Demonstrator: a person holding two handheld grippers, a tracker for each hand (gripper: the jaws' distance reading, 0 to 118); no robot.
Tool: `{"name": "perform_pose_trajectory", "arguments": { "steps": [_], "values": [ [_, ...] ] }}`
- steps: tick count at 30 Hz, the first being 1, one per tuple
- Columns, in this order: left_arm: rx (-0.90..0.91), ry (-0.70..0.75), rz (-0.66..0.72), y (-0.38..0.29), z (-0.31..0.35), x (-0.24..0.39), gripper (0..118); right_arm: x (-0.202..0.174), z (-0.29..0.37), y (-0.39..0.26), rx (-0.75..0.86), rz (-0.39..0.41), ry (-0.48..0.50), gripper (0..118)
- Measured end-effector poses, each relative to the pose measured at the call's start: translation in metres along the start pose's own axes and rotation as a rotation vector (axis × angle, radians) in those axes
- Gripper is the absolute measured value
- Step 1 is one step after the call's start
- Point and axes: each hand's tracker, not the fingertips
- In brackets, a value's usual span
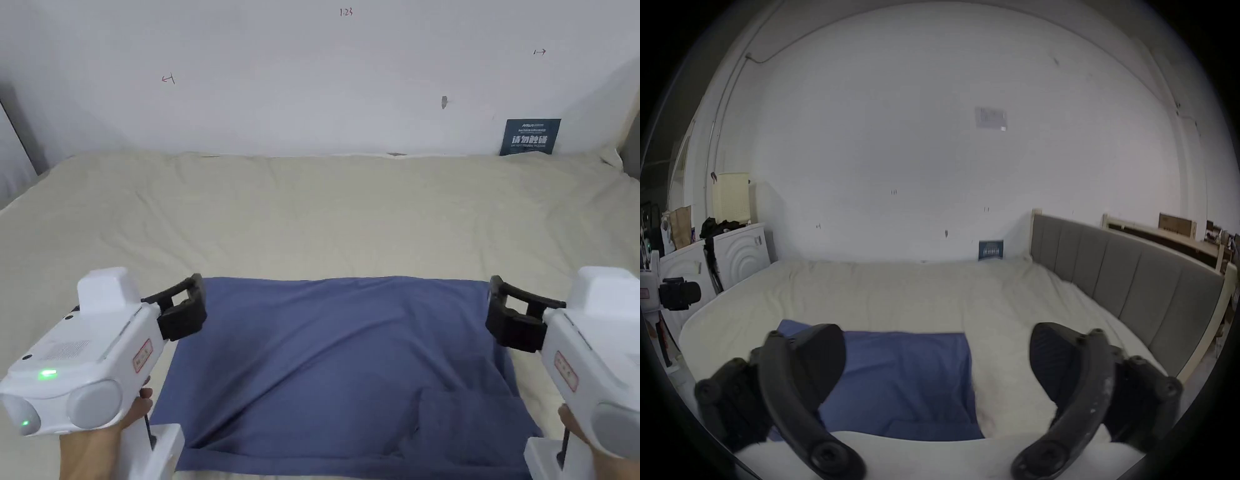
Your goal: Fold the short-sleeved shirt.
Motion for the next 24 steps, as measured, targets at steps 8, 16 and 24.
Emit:
{"name": "perform_pose_trajectory", "arguments": {
  "steps": [8,16,24],
  "values": [
    [-0.011,-0.109,0.034,-0.006,0.005,0.014,0,-0.011,0.011,-0.002,0.056,0.047,-0.020,2],
    [-0.188,-0.047,-0.001,-0.038,0.001,-0.020,0,-0.008,0.012,-0.011,0.039,0.044,-0.002,1],
    [-0.432,-0.002,-0.037,-0.099,-0.001,-0.072,16,-0.008,0.004,-0.019,-0.002,0.045,0.010,2]
  ]
}}
